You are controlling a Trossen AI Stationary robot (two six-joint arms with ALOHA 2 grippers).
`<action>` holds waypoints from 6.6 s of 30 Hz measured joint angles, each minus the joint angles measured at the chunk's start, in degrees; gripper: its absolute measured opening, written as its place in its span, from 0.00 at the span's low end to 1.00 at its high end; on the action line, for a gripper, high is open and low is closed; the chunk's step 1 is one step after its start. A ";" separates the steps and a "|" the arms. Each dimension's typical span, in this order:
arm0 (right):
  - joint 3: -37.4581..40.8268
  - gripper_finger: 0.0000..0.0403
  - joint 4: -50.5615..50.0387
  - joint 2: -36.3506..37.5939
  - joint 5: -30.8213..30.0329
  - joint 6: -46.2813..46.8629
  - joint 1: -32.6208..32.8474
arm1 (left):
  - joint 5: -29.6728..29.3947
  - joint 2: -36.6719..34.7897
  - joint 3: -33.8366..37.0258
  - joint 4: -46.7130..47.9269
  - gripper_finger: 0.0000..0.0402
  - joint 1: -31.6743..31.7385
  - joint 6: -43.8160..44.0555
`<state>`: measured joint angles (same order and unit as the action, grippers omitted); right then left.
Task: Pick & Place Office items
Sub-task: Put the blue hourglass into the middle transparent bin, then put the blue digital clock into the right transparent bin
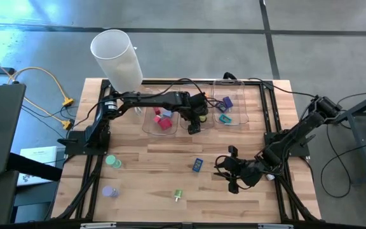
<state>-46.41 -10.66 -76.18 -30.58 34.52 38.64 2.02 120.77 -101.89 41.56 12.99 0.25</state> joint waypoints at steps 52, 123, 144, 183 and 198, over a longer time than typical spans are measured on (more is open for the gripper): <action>0.02 0.28 -1.18 -0.02 8.40 6.00 -0.37 | -0.77 -20.68 5.84 35.57 0.77 -26.73 12.67; -26.42 0.63 -20.22 -31.40 29.58 -63.21 -22.13 | 8.76 -44.02 44.06 -11.23 0.77 -33.72 14.38; -26.53 0.63 -19.41 -37.51 27.51 -65.82 -22.72 | 8.68 -44.00 44.04 -13.17 0.77 -35.13 14.64; -26.32 0.11 -33.49 -31.25 7.95 -34.24 -17.19 | 8.66 -44.00 44.00 -13.53 0.77 -38.05 13.95; -26.38 0.11 -55.14 -12.81 -4.80 -13.60 -14.99 | 8.67 -43.98 43.98 -13.34 0.77 -38.33 13.53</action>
<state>-72.79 -65.79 -89.00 -35.38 20.92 23.65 10.69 76.79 -57.91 28.22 -25.33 13.78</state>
